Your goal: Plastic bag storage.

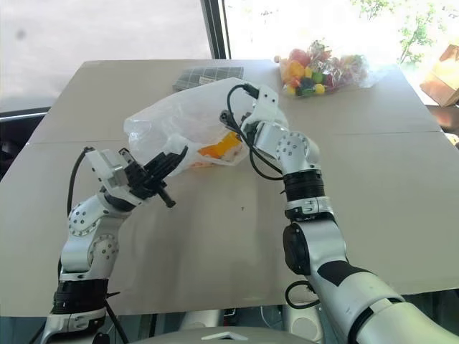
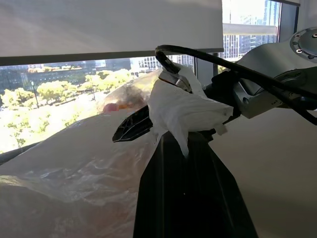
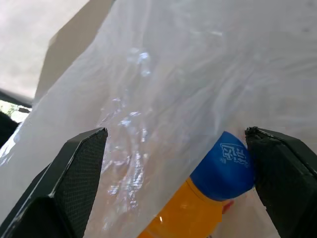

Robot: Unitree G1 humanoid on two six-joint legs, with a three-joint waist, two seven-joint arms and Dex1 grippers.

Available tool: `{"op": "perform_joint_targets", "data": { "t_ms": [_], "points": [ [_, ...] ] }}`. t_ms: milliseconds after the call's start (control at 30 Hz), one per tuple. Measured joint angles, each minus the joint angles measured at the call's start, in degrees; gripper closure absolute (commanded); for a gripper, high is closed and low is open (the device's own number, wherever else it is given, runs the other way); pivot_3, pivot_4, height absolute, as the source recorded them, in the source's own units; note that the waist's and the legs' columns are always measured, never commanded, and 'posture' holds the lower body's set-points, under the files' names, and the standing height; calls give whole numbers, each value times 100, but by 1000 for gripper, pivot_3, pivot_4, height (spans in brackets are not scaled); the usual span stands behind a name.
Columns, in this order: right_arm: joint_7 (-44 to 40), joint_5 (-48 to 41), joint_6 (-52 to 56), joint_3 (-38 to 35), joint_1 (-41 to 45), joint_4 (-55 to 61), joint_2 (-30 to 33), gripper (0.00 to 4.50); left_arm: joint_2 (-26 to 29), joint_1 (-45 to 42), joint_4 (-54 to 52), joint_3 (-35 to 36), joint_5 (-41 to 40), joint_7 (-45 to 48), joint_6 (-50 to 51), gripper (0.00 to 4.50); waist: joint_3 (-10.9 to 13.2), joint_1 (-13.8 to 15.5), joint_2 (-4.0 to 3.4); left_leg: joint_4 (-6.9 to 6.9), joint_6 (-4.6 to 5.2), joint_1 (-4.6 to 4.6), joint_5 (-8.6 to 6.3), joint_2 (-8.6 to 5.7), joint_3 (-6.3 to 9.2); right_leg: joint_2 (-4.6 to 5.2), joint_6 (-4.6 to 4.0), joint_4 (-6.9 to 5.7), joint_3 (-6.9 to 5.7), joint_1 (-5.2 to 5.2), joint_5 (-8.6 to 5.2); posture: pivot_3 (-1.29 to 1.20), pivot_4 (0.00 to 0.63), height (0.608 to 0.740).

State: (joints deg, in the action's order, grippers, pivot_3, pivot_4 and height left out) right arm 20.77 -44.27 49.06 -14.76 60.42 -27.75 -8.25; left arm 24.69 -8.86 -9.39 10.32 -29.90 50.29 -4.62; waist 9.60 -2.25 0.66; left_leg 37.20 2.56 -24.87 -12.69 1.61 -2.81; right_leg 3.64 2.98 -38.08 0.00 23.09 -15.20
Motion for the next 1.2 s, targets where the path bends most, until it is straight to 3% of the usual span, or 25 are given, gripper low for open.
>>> {"op": "perform_joint_targets", "data": {
  "t_ms": [167,267,500,633,767,933,1200],
  "points": [
    [-181,252,46,59,-46,44,110,11,-22,-21,1,-1,46,-5,-12,4500,0,-15,0,-2,0,-1,0,1,-2,-3,0,2,2,3,0,0,150,740],
    [-1340,233,135,506,-433,771,442,11,-33,2,0,5,49,-22,-25,4500,0,8,0,-3,2,-5,-1,0,2,-3,1,9,0,1,0,0,150,740],
    [-4035,118,647,1414,-1626,2587,2332,11,-33,10,2,18,49,-40,-38,4500,-1,52,3,2,4,-7,-2,-3,6,0,2,9,-4,0,0,0,150,740],
    [-5213,543,-74,1705,-1932,3122,3220,11,-33,-8,1,1,48,-28,-36,4500,0,19,4,3,4,-1,-2,3,1,-9,2,8,2,0,0,0,150,740],
    [-5562,1597,-1457,1842,-1985,2794,3736,11,-28,-45,3,-4,47,9,-34,4500,-1,37,6,10,3,0,-2,0,0,-9,3,9,2,-4,0,0,150,740],
    [-4991,2498,-2260,1810,-1941,1241,3187,11,-28,-98,99,-43,48,72,-35,4500,-2,19,12,10,1,8,0,8,-8,-20,2,4,15,-5,0,0,150,740],
    [-4790,2608,-3276,1306,-771,-1300,2119,11,3,-131,109,-83,50,70,-38,4500,0,16,9,9,0,7,0,16,-13,-30,1,6,25,-3,1,0,150,740]
  ]
}}
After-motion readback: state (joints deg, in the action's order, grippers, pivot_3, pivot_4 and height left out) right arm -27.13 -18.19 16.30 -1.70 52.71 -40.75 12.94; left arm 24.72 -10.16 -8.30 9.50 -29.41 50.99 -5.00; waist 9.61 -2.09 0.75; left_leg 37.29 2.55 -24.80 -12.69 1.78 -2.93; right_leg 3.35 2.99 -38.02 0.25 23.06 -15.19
